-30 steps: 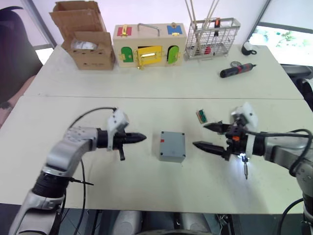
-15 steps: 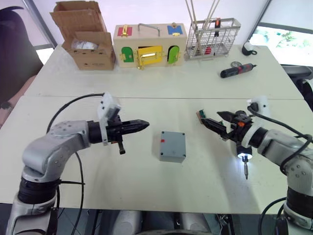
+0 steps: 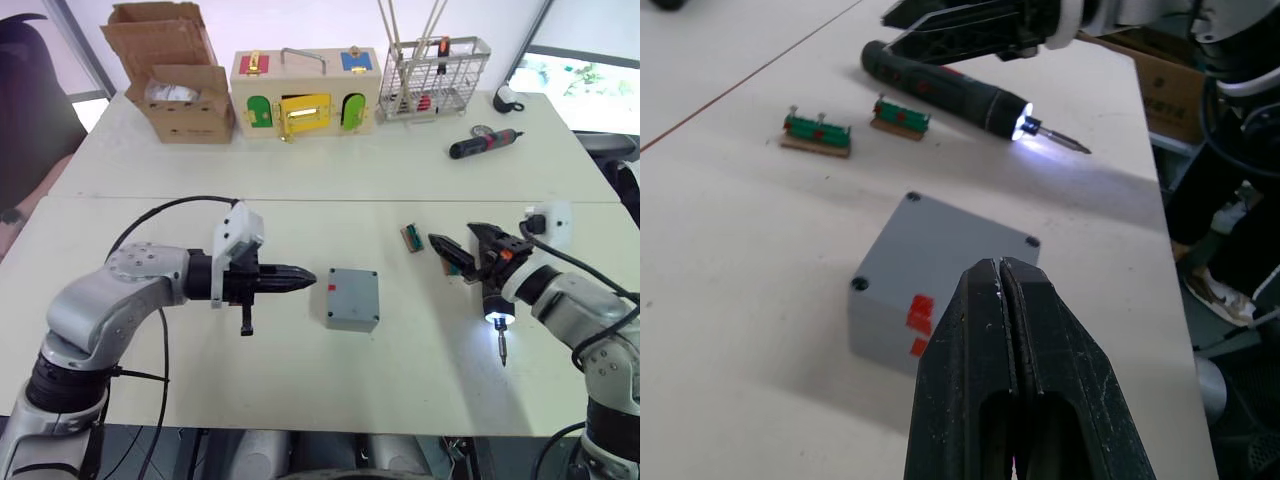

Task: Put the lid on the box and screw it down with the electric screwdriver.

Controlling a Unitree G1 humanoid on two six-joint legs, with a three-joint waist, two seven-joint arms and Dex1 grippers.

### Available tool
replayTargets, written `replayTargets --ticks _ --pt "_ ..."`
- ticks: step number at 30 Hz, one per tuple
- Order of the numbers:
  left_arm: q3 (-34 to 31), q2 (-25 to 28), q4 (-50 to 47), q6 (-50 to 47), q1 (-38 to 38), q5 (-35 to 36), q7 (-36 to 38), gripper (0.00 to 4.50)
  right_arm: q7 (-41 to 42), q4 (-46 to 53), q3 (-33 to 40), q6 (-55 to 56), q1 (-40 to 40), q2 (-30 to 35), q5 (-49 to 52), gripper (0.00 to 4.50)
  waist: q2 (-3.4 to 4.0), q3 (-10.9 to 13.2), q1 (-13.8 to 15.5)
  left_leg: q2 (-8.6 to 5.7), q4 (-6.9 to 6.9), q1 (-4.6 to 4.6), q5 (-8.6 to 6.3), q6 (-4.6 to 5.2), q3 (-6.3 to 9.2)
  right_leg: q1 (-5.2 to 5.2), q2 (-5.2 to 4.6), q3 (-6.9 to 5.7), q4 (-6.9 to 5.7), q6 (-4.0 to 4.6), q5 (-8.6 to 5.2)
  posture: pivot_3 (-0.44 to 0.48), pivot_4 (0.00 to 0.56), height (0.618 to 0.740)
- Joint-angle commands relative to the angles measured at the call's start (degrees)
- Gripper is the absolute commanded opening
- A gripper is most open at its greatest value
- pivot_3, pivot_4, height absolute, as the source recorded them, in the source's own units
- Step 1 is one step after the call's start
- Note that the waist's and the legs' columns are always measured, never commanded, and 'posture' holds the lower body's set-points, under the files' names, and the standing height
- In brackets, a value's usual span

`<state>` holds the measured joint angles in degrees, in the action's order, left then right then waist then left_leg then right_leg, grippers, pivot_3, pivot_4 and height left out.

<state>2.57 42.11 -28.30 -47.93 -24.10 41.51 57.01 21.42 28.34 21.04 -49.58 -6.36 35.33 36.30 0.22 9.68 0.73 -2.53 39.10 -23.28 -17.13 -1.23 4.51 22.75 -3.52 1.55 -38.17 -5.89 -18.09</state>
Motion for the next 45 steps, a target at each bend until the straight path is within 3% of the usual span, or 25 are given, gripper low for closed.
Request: replayTargets --ticks 1,19,20,26,42,45 --pt "1.4 -0.7 0.8 1.8 -2.3 -1.6 -0.3 0.0 0.1 0.8 0.3 3.6 2.0 -0.1 -2.4 4.46 0.0 0.0 -0.1 0.0 0.0 0.0 0.0 0.0 0.0 -0.01 0.01 0.0 0.0 0.0 0.0 0.0 0.15 0.74" --pt "6.6 -0.3 1.5 6.3 -4.0 -5.9 3.7 0.0 -1.6 -8.2 -7.0 14.6 2.9 -5.6 -13.0 4.46 0.0 0.0 -0.3 0.01 0.01 0.01 0.05 -0.09 -0.02 0.0 0.04 0.02 -0.01 0.0 0.0 0.0 0.15 0.74" --pt "6.9 -0.5 1.4 6.6 -3.7 -6.3 3.6 0.0 -1.8 -8.9 -7.3 16.1 2.8 -5.8 -13.9 3.95 0.0 0.0 -0.3 0.01 0.01 0.0 0.05 -0.09 -0.02 0.01 0.05 0.01 -0.02 0.0 0.0 0.0 0.15 0.74" --pt "7.4 -1.5 1.4 7.6 -2.5 -7.6 2.6 0.0 -1.9 -11.5 -7.7 18.5 1.8 -6.8 -15.9 2.23 0.0 0.0 -0.4 0.01 0.0 0.01 0.06 -0.1 -0.02 0.02 0.06 0.02 -0.03 0.0 0.0 0.0 0.15 0.74" --pt "8.8 -1.7 2.6 9.8 -1.7 -11.0 2.9 0.0 -2.2 -15.8 -9.0 20.9 -0.6 -8.8 -18.2 2.23 0.0 0.0 -0.4 0.02 0.02 0.02 0.06 -0.1 -0.02 0.01 0.06 0.0 -0.04 0.0 0.0 0.0 0.15 0.74" --pt "8.7 -1.8 2.5 9.7 -1.7 -11.0 2.8 0.0 -2.5 -16.1 -9.3 21.1 -0.7 -8.9 -18.9 1.35 0.0 0.0 -0.4 0.01 0.02 0.02 0.06 -0.1 -0.02 0.01 0.06 0.0 -0.04 0.0 0.0 0.0 0.15 0.74"
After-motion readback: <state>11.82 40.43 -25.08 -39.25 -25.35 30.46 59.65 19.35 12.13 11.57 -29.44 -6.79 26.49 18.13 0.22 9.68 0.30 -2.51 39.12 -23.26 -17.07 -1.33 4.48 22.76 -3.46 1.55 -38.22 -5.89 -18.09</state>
